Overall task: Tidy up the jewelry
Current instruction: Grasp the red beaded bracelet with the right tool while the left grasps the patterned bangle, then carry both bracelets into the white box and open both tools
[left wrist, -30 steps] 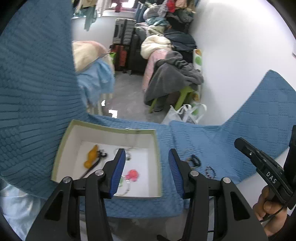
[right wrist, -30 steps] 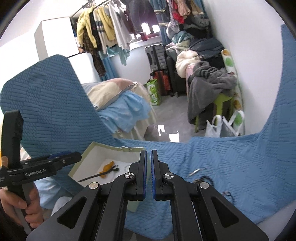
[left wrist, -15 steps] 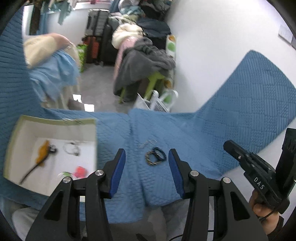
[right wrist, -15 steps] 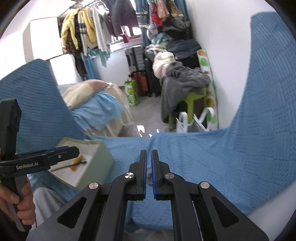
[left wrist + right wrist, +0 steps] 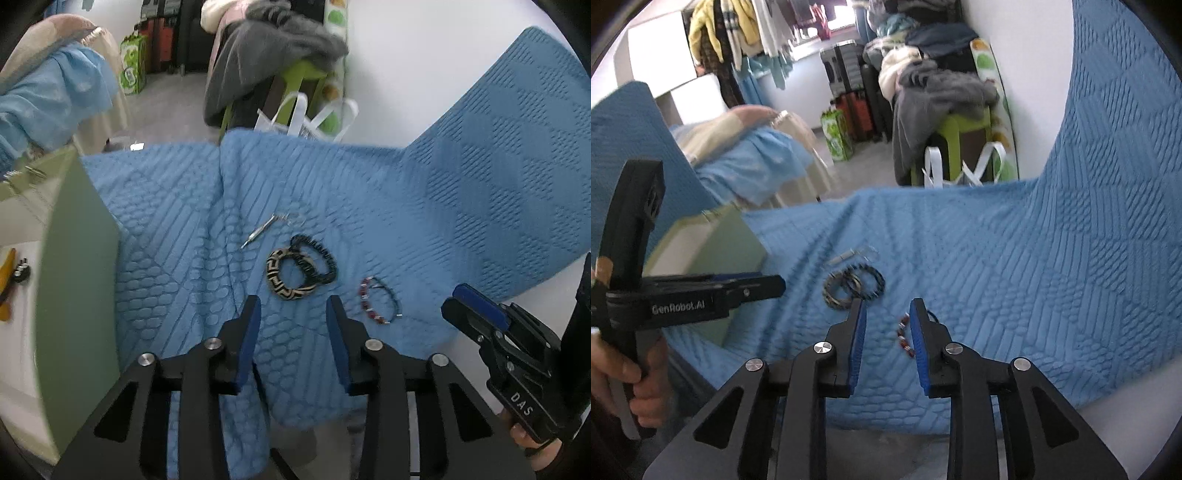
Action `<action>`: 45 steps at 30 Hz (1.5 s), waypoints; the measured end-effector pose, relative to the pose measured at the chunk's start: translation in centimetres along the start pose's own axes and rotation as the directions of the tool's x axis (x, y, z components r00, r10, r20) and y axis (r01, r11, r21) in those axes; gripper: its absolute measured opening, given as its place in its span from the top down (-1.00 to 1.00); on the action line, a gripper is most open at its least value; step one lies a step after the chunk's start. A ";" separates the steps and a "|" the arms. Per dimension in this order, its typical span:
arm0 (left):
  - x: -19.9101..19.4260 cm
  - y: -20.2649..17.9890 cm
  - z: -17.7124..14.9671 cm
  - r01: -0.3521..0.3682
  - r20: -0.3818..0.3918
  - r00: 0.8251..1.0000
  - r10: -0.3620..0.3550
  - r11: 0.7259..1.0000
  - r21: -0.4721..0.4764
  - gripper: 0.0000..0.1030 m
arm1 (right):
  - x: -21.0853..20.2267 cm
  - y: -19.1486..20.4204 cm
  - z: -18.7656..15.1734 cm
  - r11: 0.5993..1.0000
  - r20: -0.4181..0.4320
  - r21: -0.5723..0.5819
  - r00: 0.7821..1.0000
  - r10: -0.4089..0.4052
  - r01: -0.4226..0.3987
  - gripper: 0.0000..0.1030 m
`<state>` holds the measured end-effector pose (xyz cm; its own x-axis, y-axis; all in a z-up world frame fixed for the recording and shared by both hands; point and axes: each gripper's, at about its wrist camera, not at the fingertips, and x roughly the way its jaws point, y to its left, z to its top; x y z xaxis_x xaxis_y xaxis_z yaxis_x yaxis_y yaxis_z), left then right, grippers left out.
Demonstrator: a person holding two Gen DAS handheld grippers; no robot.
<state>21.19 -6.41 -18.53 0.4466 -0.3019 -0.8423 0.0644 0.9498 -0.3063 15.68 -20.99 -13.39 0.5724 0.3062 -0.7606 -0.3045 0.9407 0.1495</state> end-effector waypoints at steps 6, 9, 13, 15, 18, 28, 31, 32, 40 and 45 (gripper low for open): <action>3.2 0.5 0.3 -0.016 -0.035 0.999 0.016 1.000 -0.009 0.45 | 3.8 -1.2 -1.6 1.000 -0.089 0.008 0.996 -0.010 0.010 0.36; 4.1 0.6 0.7 -0.020 -0.034 0.999 0.020 1.000 -0.006 0.46 | 4.7 -1.2 -2.0 1.000 -0.095 -0.003 0.995 -0.014 0.014 0.19; 5.1 0.7 1.0 -0.025 -0.041 0.999 0.025 1.000 0.009 0.53 | 5.9 -0.5 -2.5 0.996 -0.110 -0.074 0.993 -0.053 0.045 0.19; 5.4 0.5 1.2 -0.022 -0.040 0.999 0.023 0.999 0.023 0.59 | 6.2 -0.1 -2.9 0.993 -0.100 -0.103 0.993 -0.062 0.052 0.21; 5.9 0.2 1.2 -0.031 -0.038 0.999 0.033 0.998 0.049 0.60 | 6.9 0.3 -3.3 0.988 -0.100 -0.143 0.992 -0.072 0.057 0.45; 7.0 0.3 1.6 -0.032 -0.031 0.999 0.033 0.998 0.047 0.81 | 7.6 1.8 -3.9 0.976 -0.106 -0.205 0.990 -0.098 0.074 0.89; 6.9 0.1 1.7 -0.033 -0.026 0.999 0.034 0.999 0.038 0.84 | 7.7 1.4 -3.4 0.986 -0.121 -0.156 0.990 -0.077 0.058 0.89; 6.6 0.0 1.7 -0.037 -0.016 0.999 0.037 0.998 0.044 0.85 | 7.5 1.2 -3.4 0.987 -0.119 -0.145 0.990 -0.081 0.063 0.89; 3.2 -0.3 1.2 -0.040 0.011 0.999 0.039 0.999 0.031 0.86 | 4.8 0.6 -2.1 0.997 -0.072 -0.046 0.995 -0.064 0.061 0.89; 0.4 -0.3 1.1 -0.045 0.040 0.998 0.044 0.999 0.006 0.86 | 2.7 0.8 -0.7 0.998 -0.022 -0.020 0.998 -0.063 0.062 0.89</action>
<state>22.32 -6.76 -18.26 0.4843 -0.2560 -0.8366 0.0499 0.9628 -0.2657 16.47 -19.51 -15.78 0.5739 0.2434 -0.7819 -0.2837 0.9548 0.0890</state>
